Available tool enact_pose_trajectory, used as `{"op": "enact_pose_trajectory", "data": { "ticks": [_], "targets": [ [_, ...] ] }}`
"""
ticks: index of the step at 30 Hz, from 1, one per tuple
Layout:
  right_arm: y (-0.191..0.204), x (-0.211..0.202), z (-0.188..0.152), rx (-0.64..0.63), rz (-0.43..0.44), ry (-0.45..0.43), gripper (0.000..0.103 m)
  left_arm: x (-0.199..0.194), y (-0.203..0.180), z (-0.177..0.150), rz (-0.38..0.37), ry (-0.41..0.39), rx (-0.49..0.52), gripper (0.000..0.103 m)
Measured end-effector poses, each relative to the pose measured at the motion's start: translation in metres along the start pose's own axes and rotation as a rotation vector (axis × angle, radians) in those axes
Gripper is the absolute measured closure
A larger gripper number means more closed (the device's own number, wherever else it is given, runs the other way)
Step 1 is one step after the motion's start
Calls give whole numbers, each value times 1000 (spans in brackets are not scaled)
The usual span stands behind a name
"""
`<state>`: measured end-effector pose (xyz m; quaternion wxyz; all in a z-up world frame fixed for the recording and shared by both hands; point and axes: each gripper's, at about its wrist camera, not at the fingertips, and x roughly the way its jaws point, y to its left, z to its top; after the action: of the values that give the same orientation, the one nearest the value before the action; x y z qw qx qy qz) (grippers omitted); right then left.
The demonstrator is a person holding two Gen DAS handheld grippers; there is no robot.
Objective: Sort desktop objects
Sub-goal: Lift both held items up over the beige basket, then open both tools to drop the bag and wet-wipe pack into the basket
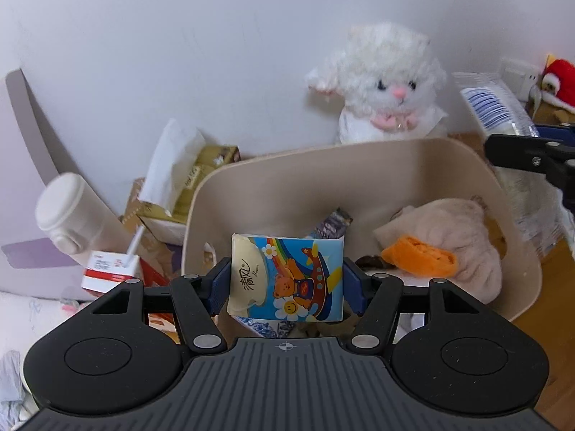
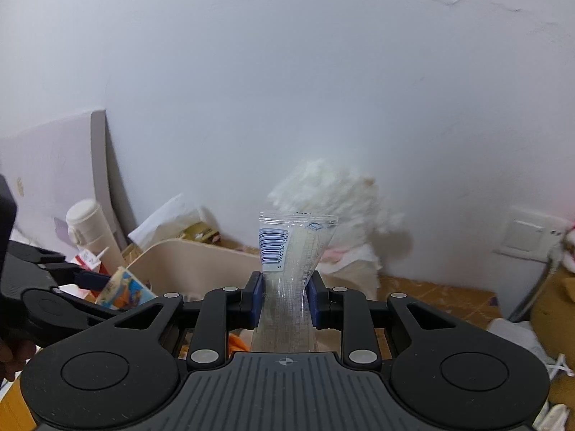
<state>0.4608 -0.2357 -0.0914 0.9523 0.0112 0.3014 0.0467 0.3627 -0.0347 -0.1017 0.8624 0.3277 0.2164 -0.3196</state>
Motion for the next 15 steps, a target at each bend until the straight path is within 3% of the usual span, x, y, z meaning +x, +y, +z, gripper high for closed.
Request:
{"op": "enact_pose_trajectory", "data": {
  "ticks": [5,15],
  "targets": [
    [6,26,-4,-21,32,47,79,17,1,-2,-26,42,7,39],
    [6,58,-16,-52,52,146,77,24,5,-5,-64,45,17,37]
  ]
}}
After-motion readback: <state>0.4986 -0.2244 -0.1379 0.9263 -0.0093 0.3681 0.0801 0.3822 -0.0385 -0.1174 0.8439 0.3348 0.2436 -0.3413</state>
